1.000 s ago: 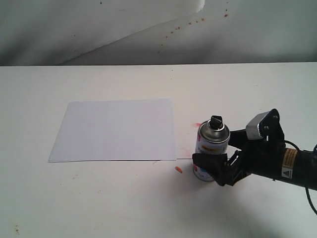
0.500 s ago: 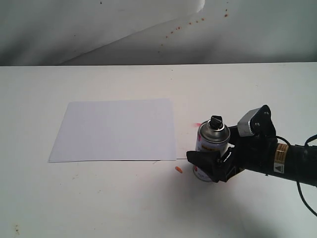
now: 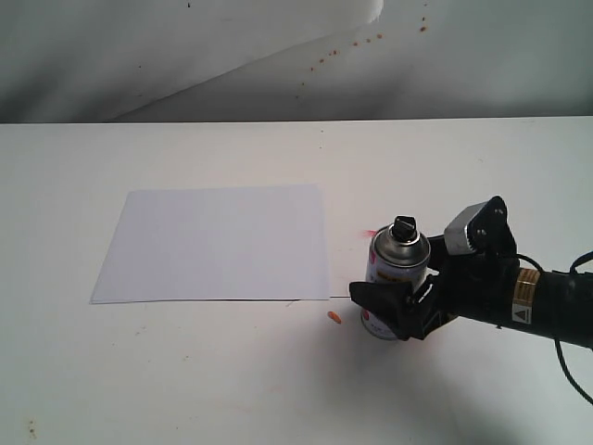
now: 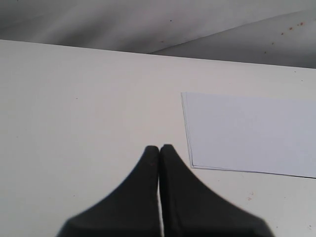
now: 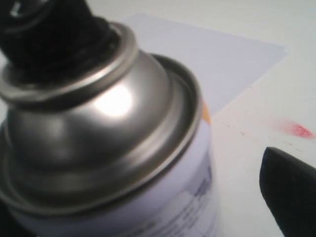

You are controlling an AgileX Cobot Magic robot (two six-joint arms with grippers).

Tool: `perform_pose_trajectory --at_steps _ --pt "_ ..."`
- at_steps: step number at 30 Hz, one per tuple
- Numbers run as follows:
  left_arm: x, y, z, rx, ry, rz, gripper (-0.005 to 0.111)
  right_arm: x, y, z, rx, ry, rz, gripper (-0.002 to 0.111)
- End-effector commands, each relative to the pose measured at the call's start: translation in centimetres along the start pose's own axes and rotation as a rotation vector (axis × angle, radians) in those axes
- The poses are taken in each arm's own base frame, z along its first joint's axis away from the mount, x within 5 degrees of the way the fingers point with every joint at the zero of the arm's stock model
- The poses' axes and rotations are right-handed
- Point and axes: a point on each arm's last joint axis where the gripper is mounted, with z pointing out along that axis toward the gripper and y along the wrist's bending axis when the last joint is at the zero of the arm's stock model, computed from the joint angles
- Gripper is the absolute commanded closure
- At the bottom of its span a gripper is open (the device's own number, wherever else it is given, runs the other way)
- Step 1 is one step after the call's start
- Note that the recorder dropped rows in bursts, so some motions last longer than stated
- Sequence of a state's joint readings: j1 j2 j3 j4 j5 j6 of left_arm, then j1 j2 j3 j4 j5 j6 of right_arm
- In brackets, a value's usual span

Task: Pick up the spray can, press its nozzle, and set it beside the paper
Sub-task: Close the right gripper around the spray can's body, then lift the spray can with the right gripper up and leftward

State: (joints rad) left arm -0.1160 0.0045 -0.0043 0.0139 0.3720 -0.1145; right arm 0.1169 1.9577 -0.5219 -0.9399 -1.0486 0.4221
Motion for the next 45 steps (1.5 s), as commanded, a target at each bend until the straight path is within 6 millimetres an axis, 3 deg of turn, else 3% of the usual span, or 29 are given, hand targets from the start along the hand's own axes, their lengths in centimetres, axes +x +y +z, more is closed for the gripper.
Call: perform_pose_trajectory --at_steps 1,6,9,12,18,25,28,35,41,45 --pt "0.0 0.0 0.0 0.005 -0.013 0.005 0.107 0.0 -0.1 0.1 0.006 -0.005 0.006 0.003" --pt "0.0 0.0 0.0 0.005 -0.013 0.005 0.107 -0.1 -0.2 0.1 0.026 -0.007 0.017 0.006" --pt "0.0 0.0 0.0 0.005 -0.013 0.005 0.107 -0.1 -0.2 0.1 0.026 -0.007 0.017 0.016" --pt "0.0 0.0 0.0 0.005 -0.013 0.005 0.107 0.0 -0.2 0.1 0.025 -0.006 0.016 0.040" --pt "0.0 0.0 0.0 0.005 -0.013 0.005 0.107 0.1 0.2 0.1 -0.022 0.007 -0.003 0.106" --pt "0.0 0.0 0.0 0.005 -0.013 0.005 0.107 0.1 0.0 0.0 0.007 0.042 -0.004 0.108" --pt "0.0 0.0 0.0 0.005 -0.013 0.005 0.107 -1.0 -0.6 -0.2 0.052 0.099 -0.039 0.108" --pt "0.0 0.0 0.0 0.005 -0.013 0.005 0.107 -6.3 -2.9 -0.1 0.153 0.202 -0.037 0.108" --pt "0.0 0.0 0.0 0.005 -0.013 0.005 0.107 -11.4 -4.1 -0.2 0.154 0.272 -0.155 0.108" --pt "0.0 0.0 0.0 0.005 -0.013 0.005 0.107 -14.5 -4.4 0.1 0.170 0.196 -0.147 0.108"
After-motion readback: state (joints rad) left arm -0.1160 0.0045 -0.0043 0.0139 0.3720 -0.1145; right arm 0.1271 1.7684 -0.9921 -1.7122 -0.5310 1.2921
